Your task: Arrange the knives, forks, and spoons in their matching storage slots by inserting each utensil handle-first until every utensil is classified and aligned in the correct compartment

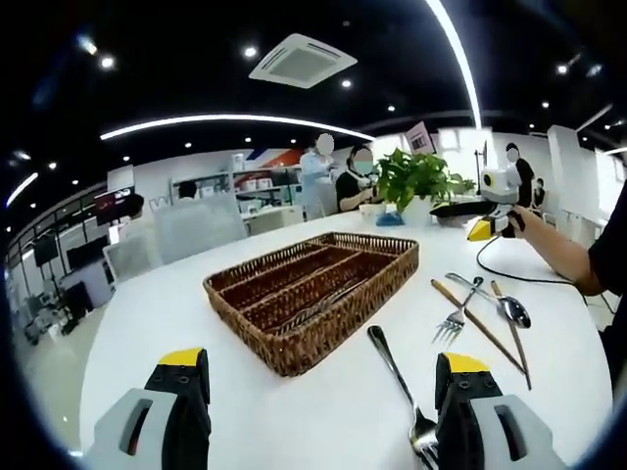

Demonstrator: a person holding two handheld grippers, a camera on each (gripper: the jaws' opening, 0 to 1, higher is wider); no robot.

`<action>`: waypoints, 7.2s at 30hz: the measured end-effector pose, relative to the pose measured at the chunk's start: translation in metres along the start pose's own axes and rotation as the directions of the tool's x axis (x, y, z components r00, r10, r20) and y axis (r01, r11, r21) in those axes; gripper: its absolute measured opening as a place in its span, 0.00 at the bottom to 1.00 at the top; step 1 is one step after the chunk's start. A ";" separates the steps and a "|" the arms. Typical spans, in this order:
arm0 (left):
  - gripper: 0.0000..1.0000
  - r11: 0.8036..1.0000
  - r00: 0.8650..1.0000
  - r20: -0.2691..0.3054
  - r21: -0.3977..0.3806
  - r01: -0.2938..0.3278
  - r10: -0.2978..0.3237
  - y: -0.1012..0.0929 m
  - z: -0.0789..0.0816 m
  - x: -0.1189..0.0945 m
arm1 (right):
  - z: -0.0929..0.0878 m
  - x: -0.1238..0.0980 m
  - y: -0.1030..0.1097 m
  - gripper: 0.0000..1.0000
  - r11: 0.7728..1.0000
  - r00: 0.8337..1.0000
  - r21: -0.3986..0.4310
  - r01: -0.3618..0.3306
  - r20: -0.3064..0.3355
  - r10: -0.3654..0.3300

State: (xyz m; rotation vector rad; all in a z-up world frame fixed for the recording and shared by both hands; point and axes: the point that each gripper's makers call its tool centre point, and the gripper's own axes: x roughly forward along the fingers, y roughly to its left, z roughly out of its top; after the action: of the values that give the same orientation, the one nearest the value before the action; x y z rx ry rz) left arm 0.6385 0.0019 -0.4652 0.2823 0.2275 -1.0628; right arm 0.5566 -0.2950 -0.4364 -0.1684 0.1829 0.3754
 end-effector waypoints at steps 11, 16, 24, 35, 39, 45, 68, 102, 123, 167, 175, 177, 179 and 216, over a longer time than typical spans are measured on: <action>1.00 1.000 1.000 0.011 -0.006 -0.009 0.009 0.003 0.000 0.000 | -0.022 -0.002 0.020 0.99 0.989 0.988 0.125 -0.085 -0.119 0.100; 1.00 1.000 1.000 0.002 -0.005 -0.006 0.006 0.003 -0.003 0.003 | -0.049 -0.006 0.039 0.77 0.973 0.945 0.158 -0.169 -0.255 0.205; 1.00 1.000 1.000 0.003 0.003 -0.004 0.004 0.002 -0.004 0.004 | -0.079 -0.012 0.048 0.82 0.971 0.896 0.047 -0.235 -0.376 0.235; 1.00 1.000 1.000 0.004 0.006 0.003 -0.003 0.001 -0.004 0.006 | -0.077 -0.007 0.059 0.70 0.927 0.899 -0.176 -0.330 -0.359 0.252; 1.00 1.000 1.000 0.007 0.008 0.005 -0.005 -0.001 -0.003 0.006 | -0.076 -0.004 0.072 0.67 0.887 0.891 -0.248 -0.390 -0.345 0.296; 1.00 1.000 1.000 0.018 0.001 0.001 -0.001 0.000 -0.001 0.006 | -0.082 0.001 0.085 0.57 0.850 0.873 -0.283 -0.445 -0.348 0.341; 1.00 1.000 1.000 0.013 -0.001 0.009 -0.009 -0.001 -0.003 0.007 | -0.085 -0.011 0.148 0.12 0.548 0.615 -0.296 -0.782 -0.507 0.604; 1.00 1.000 1.000 0.019 0.014 0.022 -0.023 -0.006 0.000 0.009 | -0.077 0.011 0.143 0.01 0.582 0.603 -0.228 -0.781 -0.516 0.608; 1.00 0.999 0.999 0.032 0.033 0.040 -0.041 -0.013 0.005 0.009 | -0.028 0.030 0.131 0.00 0.736 0.787 -0.280 -0.616 -0.263 0.558; 1.00 0.969 0.949 0.196 0.016 0.248 -0.246 -0.067 0.075 0.024 | 0.100 0.045 0.139 0.00 0.889 0.849 -0.165 -0.426 0.268 0.456; 0.92 0.943 0.928 0.178 -0.007 0.333 -0.327 -0.088 0.063 0.038 | 0.099 0.049 0.162 0.00 0.859 0.805 -0.144 -0.492 0.301 0.511; 0.92 0.925 0.909 0.193 -0.014 0.380 -0.370 -0.102 0.066 0.040 | 0.099 0.052 0.165 0.00 0.850 0.795 -0.130 -0.510 0.306 0.524; 0.90 0.909 0.892 0.194 -0.011 0.417 -0.407 -0.116 0.068 0.044 | 0.099 0.053 0.169 0.00 0.845 0.786 -0.114 -0.522 0.320 0.529; 0.16 0.831 0.791 0.301 0.011 0.556 -0.533 -0.170 0.091 0.044 | 0.119 0.033 0.195 0.00 0.771 0.674 -0.067 -0.633 0.443 0.592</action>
State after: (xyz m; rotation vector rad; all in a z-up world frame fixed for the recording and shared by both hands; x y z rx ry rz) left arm 0.5130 -0.1425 -0.4132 -0.0267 0.0803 -1.6542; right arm 0.5305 -0.0810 -0.3533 0.0865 -0.2111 1.0763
